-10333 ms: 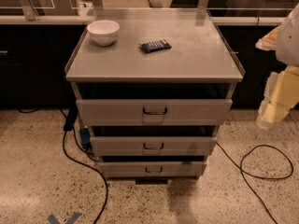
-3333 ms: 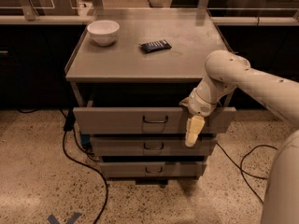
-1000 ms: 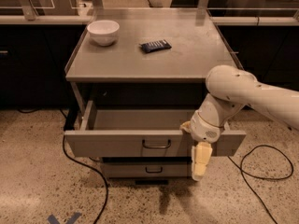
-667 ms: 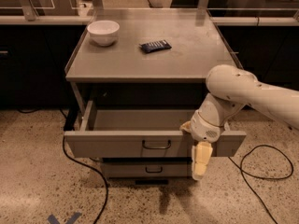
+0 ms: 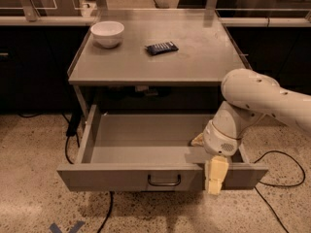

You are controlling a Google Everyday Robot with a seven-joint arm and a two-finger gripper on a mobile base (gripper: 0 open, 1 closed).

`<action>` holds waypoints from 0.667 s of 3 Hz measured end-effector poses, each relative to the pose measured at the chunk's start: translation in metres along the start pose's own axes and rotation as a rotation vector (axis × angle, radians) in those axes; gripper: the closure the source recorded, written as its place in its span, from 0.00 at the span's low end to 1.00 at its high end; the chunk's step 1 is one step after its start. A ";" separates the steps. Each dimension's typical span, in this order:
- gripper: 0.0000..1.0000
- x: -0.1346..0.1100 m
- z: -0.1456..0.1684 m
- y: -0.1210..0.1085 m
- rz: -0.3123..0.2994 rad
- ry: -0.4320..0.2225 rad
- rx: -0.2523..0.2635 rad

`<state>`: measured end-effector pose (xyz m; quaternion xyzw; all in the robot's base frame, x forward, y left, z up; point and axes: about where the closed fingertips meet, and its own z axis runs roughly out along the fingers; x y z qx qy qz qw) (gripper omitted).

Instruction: Open top drawer

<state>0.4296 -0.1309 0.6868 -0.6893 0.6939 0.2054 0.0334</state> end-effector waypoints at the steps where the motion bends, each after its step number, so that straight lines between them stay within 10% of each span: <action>1: 0.00 0.000 0.004 0.013 -0.005 0.017 0.010; 2: 0.00 0.004 0.004 0.052 -0.006 0.018 0.032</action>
Offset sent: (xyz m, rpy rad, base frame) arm -0.0761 -0.0051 0.0088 -0.0131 -0.0497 -0.0093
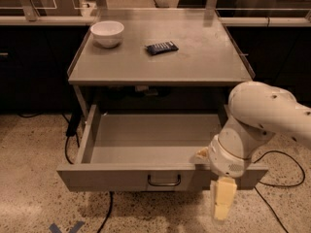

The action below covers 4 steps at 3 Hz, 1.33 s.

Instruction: Open top drawer

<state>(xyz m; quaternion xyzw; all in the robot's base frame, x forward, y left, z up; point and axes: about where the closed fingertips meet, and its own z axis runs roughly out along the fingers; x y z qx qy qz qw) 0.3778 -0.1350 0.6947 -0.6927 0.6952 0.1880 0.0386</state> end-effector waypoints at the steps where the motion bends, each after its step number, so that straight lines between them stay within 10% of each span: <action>1: 0.00 0.005 -0.011 0.028 0.002 0.006 0.014; 2: 0.00 0.007 -0.007 0.039 0.011 0.016 -0.061; 4: 0.00 0.006 -0.013 0.034 -0.004 0.026 -0.047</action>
Offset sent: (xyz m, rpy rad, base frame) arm -0.0482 -0.0094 0.0066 -0.0182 0.1719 0.0378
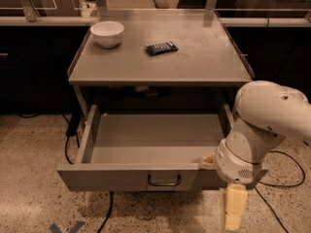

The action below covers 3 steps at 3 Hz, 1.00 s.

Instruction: Open top drawer

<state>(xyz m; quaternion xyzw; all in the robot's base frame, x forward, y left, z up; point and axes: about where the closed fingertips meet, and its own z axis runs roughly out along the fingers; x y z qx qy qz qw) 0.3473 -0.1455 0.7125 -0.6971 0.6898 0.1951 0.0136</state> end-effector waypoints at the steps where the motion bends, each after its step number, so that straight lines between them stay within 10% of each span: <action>1: 0.00 -0.002 0.003 -0.014 -0.024 0.006 -0.010; 2: 0.00 0.001 0.028 -0.014 -0.011 0.010 -0.124; 3: 0.00 0.001 0.028 -0.014 -0.011 0.010 -0.125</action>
Offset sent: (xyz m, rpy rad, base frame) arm -0.0031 0.0123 -0.0713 -0.0043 0.3045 0.0813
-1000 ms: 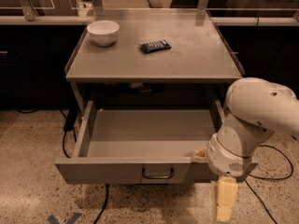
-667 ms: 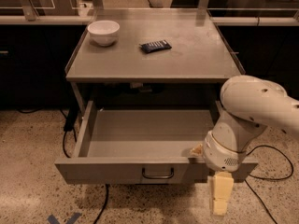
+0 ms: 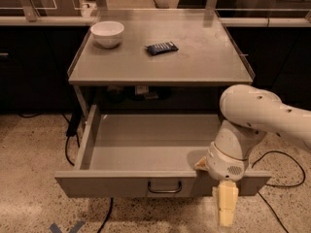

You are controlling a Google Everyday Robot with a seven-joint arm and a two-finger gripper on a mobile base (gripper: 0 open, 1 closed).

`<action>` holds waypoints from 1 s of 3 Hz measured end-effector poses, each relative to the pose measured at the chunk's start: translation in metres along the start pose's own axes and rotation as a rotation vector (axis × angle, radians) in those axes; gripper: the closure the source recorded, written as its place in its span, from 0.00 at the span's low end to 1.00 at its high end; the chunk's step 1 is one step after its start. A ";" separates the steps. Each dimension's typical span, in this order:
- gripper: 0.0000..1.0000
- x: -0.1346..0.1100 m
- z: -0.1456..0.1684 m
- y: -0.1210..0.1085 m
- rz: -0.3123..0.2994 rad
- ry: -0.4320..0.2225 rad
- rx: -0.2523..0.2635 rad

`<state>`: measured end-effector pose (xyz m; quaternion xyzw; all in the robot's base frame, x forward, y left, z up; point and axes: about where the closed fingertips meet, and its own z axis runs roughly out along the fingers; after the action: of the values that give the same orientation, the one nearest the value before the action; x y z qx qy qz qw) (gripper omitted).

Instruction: Open top drawer

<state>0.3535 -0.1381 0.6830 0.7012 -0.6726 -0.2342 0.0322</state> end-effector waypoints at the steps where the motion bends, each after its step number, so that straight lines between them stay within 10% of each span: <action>1: 0.00 0.006 0.002 0.021 0.039 -0.010 -0.083; 3: 0.00 0.007 -0.004 0.014 0.031 -0.006 -0.063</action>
Offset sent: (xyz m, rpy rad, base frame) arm -0.1147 -0.0271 0.0274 -0.0257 0.4609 -0.0782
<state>0.3421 -0.1471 0.6897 0.6886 -0.6760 -0.2566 0.0559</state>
